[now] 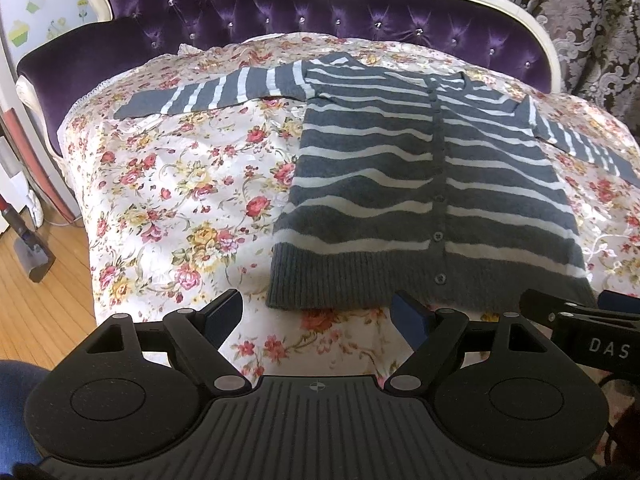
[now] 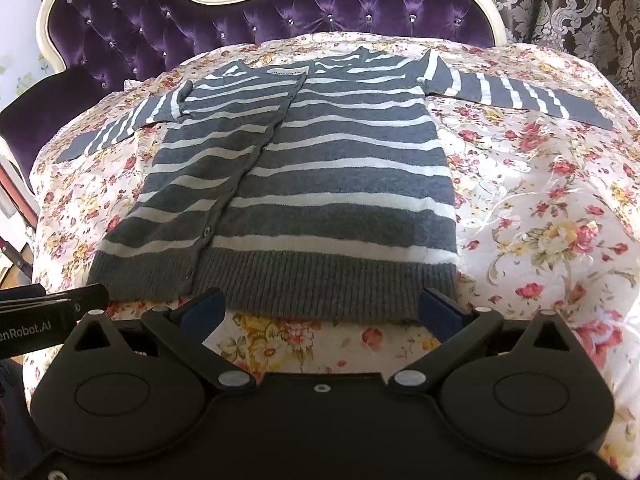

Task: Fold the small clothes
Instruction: 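Reach the left gripper to the sleeve cuff and close on it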

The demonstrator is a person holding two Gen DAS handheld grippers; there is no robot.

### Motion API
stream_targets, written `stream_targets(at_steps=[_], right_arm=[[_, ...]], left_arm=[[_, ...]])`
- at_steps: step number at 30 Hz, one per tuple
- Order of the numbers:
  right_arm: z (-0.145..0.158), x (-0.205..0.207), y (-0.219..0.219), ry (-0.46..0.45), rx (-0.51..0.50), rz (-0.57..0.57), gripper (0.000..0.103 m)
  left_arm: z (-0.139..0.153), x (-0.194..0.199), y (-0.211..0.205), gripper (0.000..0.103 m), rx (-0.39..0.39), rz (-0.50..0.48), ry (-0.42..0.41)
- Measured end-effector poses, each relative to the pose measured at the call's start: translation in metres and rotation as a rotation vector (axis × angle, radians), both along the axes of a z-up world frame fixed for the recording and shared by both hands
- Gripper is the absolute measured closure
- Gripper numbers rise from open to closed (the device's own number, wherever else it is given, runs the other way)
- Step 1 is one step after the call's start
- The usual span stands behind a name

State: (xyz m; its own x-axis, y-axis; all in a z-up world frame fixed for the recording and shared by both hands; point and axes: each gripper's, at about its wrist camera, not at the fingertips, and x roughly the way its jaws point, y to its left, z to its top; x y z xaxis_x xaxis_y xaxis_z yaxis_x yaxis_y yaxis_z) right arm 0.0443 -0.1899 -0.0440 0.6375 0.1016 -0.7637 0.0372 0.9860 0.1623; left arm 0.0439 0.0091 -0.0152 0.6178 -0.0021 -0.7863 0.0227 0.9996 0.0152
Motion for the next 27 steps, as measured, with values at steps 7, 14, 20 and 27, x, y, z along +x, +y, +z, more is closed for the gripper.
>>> stream_targets(at_steps=[7,14,20,27], right_arm=[[-0.001,0.021,-0.001,0.023,0.019,0.008,0.001],[0.002,0.050,-0.007,0.034,0.073,0.021,0.001],[0.009,0.086,-0.021,0.033,0.173,0.007,0.001],[0.019,0.134,-0.038,-0.013,0.251,-0.011,0.001]], left_arm=[[0.000,0.021,0.004,0.023,-0.004,0.002,0.013],[0.003,0.049,0.008,0.023,-0.017,-0.012,0.019],[0.007,0.082,0.011,0.023,-0.054,-0.043,0.020],[0.010,0.123,0.021,0.023,-0.078,-0.034,0.004]])
